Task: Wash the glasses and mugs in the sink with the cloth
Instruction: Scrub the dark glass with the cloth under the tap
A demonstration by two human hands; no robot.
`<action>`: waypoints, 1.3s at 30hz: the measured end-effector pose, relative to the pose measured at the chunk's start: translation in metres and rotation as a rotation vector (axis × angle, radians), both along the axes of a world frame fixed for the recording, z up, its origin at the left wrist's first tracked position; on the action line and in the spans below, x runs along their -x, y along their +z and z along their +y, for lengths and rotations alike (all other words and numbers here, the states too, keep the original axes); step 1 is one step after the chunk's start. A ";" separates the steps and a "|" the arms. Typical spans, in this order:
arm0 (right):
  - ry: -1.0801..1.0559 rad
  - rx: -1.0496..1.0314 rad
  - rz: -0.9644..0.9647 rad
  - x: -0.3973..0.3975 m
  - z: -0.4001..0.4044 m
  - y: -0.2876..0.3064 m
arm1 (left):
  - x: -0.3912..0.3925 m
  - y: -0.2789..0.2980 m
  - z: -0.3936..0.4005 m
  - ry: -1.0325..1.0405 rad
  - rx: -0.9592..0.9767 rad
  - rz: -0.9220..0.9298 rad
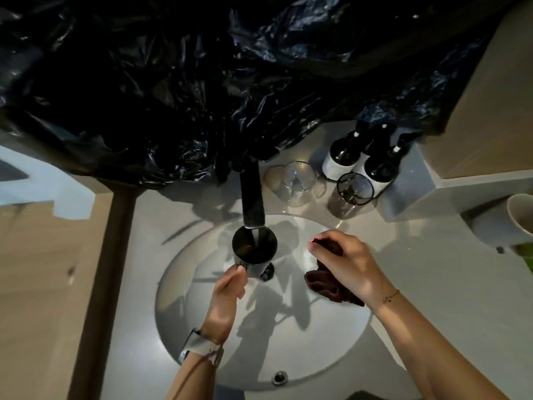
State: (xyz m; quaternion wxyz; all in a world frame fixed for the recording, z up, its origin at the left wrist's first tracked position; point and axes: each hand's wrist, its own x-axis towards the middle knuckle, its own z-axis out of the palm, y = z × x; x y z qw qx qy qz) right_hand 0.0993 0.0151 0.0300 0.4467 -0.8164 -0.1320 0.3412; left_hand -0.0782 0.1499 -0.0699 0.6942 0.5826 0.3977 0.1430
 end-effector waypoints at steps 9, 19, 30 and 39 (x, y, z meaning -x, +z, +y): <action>0.055 0.143 -0.053 0.001 0.025 -0.014 | -0.007 -0.004 0.022 -0.072 -0.015 0.124; 0.041 0.091 -0.034 -0.009 0.020 -0.041 | -0.013 -0.001 0.030 -0.158 -0.270 0.164; 0.367 0.476 -0.549 -0.013 0.014 -0.078 | -0.017 -0.009 0.041 -0.453 -1.141 0.420; 0.543 0.598 -0.602 -0.025 0.013 -0.065 | -0.024 0.002 0.036 -0.352 -1.044 0.458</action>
